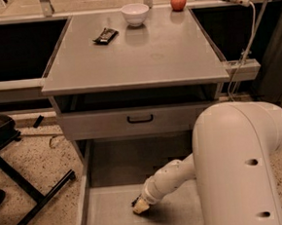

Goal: Pick rxbar blueberry from middle drawer and place on counter

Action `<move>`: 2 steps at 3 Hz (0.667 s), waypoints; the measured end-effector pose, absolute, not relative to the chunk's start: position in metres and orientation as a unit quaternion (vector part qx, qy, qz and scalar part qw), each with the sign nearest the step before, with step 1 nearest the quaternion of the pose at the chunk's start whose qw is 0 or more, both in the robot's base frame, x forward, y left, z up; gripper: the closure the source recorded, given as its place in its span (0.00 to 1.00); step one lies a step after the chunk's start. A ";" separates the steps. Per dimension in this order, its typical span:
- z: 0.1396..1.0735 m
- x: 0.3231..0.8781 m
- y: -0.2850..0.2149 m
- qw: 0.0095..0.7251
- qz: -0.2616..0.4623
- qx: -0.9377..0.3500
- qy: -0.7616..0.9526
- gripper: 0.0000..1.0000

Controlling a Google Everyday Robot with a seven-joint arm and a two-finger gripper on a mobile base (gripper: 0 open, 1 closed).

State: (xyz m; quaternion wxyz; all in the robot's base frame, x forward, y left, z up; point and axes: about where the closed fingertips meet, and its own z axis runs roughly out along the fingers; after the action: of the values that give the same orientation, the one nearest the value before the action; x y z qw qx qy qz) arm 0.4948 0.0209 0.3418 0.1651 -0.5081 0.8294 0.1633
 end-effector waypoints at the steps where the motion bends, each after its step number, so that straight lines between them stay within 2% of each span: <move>1: 0.342 0.495 0.021 0.165 0.163 -0.508 0.829 0.65; 2: 0.350 0.495 0.021 0.165 0.163 -0.508 0.829 0.88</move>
Offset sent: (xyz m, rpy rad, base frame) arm -0.0025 0.0049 0.0358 0.0318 0.0017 0.0270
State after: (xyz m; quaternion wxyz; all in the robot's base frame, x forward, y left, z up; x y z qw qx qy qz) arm 0.4948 0.0209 0.3498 0.1652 -0.5081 0.8294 0.1633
